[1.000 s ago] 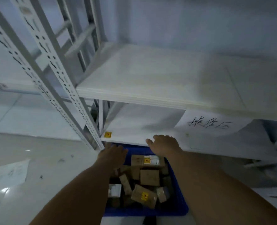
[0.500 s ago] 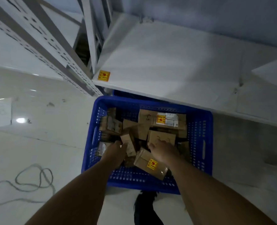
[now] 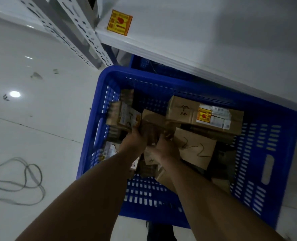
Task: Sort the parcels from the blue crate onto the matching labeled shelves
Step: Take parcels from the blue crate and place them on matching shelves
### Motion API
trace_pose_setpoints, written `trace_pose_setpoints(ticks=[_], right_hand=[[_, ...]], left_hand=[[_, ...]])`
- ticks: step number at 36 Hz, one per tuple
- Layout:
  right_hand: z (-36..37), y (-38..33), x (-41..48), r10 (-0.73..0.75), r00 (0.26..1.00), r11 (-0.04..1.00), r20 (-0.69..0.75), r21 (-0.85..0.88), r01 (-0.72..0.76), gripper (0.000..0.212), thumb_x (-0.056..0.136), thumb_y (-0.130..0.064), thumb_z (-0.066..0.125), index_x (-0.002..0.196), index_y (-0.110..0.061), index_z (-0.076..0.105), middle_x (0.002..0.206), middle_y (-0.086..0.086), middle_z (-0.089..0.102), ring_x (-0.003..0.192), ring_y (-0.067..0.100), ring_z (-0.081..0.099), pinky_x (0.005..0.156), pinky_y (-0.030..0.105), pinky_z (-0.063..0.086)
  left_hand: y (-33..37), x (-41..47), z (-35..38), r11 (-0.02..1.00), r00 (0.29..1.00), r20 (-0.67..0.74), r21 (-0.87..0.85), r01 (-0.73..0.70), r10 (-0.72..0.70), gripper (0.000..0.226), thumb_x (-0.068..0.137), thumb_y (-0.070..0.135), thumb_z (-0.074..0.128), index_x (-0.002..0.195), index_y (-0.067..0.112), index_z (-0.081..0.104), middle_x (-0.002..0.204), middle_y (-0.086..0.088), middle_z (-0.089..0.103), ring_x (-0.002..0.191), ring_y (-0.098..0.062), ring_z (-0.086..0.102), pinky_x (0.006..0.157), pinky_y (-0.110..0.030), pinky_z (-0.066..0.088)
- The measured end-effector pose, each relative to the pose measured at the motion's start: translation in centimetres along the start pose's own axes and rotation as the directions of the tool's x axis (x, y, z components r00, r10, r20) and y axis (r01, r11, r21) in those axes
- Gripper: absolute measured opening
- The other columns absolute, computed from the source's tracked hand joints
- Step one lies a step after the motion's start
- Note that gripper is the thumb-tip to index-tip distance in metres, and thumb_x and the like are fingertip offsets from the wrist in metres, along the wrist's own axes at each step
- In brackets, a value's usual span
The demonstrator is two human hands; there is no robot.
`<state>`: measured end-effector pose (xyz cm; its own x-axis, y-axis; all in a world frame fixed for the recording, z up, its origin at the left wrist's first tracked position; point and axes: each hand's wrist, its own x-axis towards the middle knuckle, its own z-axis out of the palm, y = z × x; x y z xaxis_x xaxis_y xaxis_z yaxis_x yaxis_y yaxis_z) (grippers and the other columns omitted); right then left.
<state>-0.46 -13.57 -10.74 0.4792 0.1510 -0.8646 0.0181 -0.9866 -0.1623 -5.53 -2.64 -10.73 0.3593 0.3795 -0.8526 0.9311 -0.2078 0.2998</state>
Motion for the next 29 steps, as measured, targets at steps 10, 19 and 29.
trace_pose_setpoints(ticks=[10, 19, 29], right_hand=[[1.8, -0.5, 1.5, -0.024, 0.997, 0.984, 0.077, 0.176, 0.010, 0.099, 0.081, -0.062, 0.076, 0.155, -0.021, 0.026, 0.134, 0.007, 0.063, 0.122, 0.029, 0.062, 0.089, 0.037, 0.053], [1.6, -1.3, 2.3, -0.009, 0.997, 0.964, 0.079, 0.266, -0.012, 0.102, 0.076, -0.042, 0.087, 0.156, -0.028, 0.025, 0.143, 0.003, 0.058, 0.130, 0.028, 0.056, 0.103, 0.044, 0.050], [1.8, 0.3, 3.6, -0.049, 0.977, 0.916, 0.207, 0.400, -0.039, 0.123, 0.062, -0.026, 0.094, 0.159, -0.038, 0.019, 0.150, -0.002, 0.047, 0.137, 0.022, 0.047, 0.114, 0.048, 0.044]], left_hand=[[0.0, 2.0, 0.5, 0.880, 0.988, 0.098, -0.449, 0.153, -0.122, 0.062, 0.087, 0.061, 0.052, 0.136, 0.023, 0.055, 0.124, -0.008, 0.065, 0.107, -0.027, 0.064, 0.099, -0.048, 0.054], [-2.3, 1.4, 0.2, 0.476, 0.848, 0.044, -0.812, 0.338, -0.527, 0.051, 0.086, 0.044, 0.074, 0.126, 0.015, 0.061, 0.109, -0.010, 0.070, 0.095, -0.029, 0.069, 0.088, -0.050, 0.059], [-2.4, 2.2, -2.4, 0.412, 0.935, -0.055, -0.905, 0.102, -0.351, 0.057, 0.074, 0.020, 0.090, 0.121, 0.029, 0.060, 0.118, 0.000, 0.072, 0.111, -0.027, 0.068, 0.101, -0.055, 0.053]])
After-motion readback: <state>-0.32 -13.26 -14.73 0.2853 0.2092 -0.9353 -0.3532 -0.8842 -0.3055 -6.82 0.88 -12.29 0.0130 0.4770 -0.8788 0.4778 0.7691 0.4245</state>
